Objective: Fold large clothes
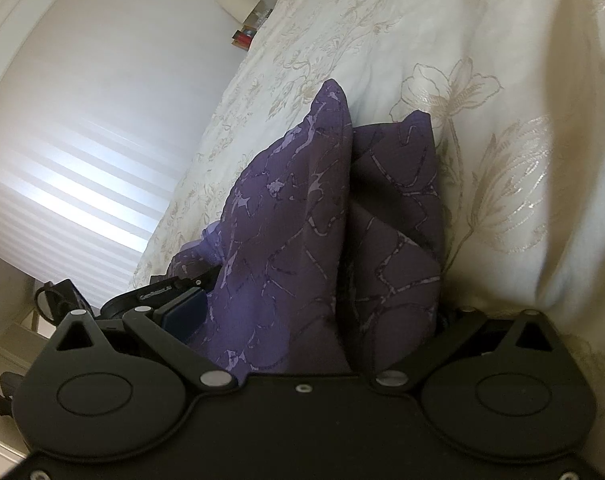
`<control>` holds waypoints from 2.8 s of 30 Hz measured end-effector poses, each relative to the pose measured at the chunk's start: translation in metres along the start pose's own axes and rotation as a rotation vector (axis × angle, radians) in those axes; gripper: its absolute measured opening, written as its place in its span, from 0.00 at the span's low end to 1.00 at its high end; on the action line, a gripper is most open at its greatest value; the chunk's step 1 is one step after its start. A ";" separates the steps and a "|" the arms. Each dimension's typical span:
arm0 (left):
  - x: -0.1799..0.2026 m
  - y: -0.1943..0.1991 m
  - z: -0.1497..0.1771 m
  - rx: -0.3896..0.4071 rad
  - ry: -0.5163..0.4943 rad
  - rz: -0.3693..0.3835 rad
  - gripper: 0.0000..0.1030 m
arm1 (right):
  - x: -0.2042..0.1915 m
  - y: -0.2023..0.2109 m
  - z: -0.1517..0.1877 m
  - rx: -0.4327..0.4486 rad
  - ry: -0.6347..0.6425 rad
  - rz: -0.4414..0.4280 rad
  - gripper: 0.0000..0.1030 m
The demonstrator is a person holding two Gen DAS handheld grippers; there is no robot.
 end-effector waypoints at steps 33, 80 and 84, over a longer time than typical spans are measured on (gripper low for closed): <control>-0.002 0.148 0.088 0.058 -0.042 0.104 0.06 | -0.027 0.027 -0.019 -0.025 0.070 0.035 0.33; -0.084 0.251 -0.017 0.478 -0.080 -0.045 0.76 | -0.222 -0.079 0.046 -0.024 0.419 -0.259 1.00; -0.079 0.207 -0.006 0.376 -0.103 -0.028 0.76 | -0.191 -0.080 0.033 0.040 0.549 -0.093 1.00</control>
Point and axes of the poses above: each gripper's, at about its wrist camera, not at the fingertips, and y roughly against the way its jaws point, x to its right, z to its underside, the point moved 9 cm from there along -y, roughly the way its jaws point, and after that the axes turned 14 degrees about x, right-handed, at the moved point
